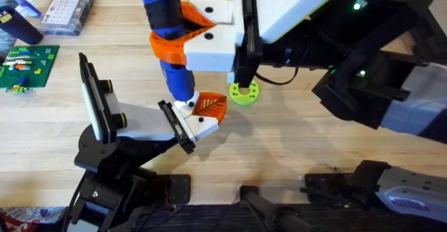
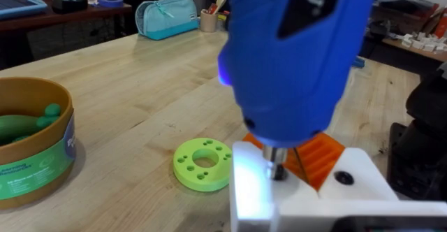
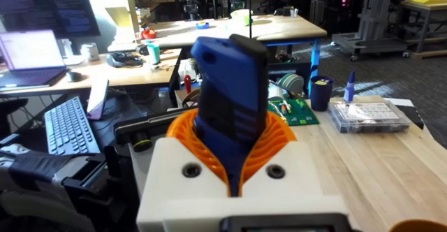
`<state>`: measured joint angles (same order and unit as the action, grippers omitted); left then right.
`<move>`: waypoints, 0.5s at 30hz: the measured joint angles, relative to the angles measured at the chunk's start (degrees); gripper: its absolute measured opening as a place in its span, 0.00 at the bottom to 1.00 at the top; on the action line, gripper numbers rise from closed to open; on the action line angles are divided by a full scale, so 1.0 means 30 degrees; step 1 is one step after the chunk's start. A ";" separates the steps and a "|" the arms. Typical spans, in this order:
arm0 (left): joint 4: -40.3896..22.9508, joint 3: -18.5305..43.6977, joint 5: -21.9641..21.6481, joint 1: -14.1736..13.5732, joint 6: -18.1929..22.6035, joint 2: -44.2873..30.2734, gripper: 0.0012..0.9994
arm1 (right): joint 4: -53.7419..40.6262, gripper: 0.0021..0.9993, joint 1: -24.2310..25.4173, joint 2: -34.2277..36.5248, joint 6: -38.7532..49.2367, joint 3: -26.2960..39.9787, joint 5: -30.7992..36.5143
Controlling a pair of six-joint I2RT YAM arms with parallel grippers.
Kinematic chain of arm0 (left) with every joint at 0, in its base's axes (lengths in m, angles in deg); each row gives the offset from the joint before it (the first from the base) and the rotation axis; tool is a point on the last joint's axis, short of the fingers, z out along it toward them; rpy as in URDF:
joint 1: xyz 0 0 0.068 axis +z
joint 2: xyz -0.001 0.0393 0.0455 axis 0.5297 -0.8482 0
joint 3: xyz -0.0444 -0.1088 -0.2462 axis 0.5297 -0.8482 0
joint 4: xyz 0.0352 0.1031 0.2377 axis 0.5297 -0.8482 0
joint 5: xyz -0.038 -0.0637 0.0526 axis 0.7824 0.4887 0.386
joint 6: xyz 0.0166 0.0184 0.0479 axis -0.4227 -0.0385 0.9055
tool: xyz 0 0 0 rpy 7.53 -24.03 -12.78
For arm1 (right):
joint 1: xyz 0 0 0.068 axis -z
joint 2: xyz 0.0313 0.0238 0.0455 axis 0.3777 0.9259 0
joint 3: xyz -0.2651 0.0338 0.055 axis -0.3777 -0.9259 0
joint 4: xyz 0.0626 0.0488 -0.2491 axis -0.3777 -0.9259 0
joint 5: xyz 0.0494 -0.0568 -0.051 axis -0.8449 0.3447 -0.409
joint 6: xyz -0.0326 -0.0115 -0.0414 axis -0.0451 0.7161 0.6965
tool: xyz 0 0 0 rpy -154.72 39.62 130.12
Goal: Pick up the gripper from the table and insert it into the empty holder that is missing its gripper. Then pick up a screw, insert it into the mounting hole, and use the screwdriver to tighten it. Finally, clean up the table by picking up the vegetable and placing it into the bucket.
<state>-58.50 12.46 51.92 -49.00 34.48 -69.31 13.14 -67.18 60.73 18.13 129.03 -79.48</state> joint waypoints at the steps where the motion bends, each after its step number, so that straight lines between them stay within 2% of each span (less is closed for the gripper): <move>1: -0.0086 0.0000 -0.0005 0.0000 -0.0003 0.0000 0.01 | -0.0112 0.04 0.0000 0.0002 -0.0005 -0.0003 -0.0014; 15: -0.0216 0.0000 -0.0002 0.0000 -0.0015 0.0015 0.01 | 0.0716 0.04 0.0100 -0.0187 -0.0151 -0.0109 0.0039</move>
<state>-59.15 12.46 51.92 -49.00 34.44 -69.26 15.28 -66.88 60.17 17.68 128.70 -79.36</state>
